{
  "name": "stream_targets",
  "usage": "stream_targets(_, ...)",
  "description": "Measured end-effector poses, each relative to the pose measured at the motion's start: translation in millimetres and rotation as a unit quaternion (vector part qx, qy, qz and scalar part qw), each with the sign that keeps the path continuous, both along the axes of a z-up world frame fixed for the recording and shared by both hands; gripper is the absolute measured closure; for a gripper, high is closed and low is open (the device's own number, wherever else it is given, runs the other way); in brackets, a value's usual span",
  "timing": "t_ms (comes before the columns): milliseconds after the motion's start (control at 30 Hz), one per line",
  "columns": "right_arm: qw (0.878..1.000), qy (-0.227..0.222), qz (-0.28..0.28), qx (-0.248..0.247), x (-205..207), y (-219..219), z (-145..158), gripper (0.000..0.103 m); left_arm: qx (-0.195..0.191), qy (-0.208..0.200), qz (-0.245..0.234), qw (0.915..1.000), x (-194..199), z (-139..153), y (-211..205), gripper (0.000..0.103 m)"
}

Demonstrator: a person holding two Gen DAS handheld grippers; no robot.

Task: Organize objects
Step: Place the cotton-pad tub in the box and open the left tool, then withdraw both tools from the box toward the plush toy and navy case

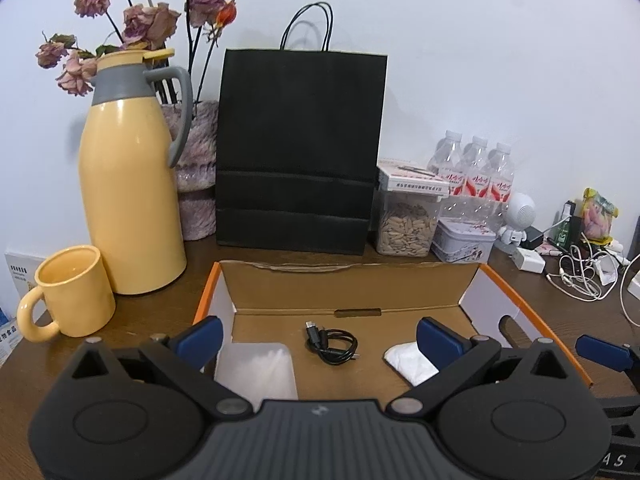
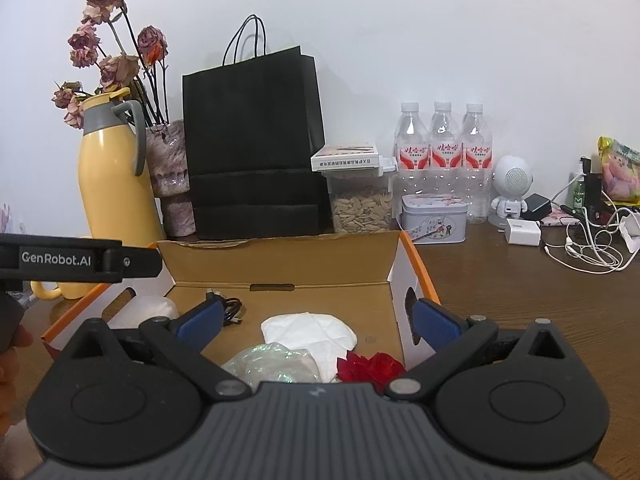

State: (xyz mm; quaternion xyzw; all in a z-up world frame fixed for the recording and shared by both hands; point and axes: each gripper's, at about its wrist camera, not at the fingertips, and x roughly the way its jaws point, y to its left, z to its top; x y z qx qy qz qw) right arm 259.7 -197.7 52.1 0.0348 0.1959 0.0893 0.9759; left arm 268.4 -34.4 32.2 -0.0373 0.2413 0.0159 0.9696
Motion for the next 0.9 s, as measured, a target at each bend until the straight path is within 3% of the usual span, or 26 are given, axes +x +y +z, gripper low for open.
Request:
stream_targets(400,0.999,-0.027,0.013,-0.018,-34.6,-3.3,9.9,0.0,0.011,-0.042,-0.027,0.9987,-38.6,10.1,-7.0,0.001)
stream_targets(900,0.999,-0.021,0.016,-0.024,-82.4,-3.3,-10.1,0.0,0.02,-0.023,-0.033,0.999,-87.4,-10.7,-2.4,0.0)
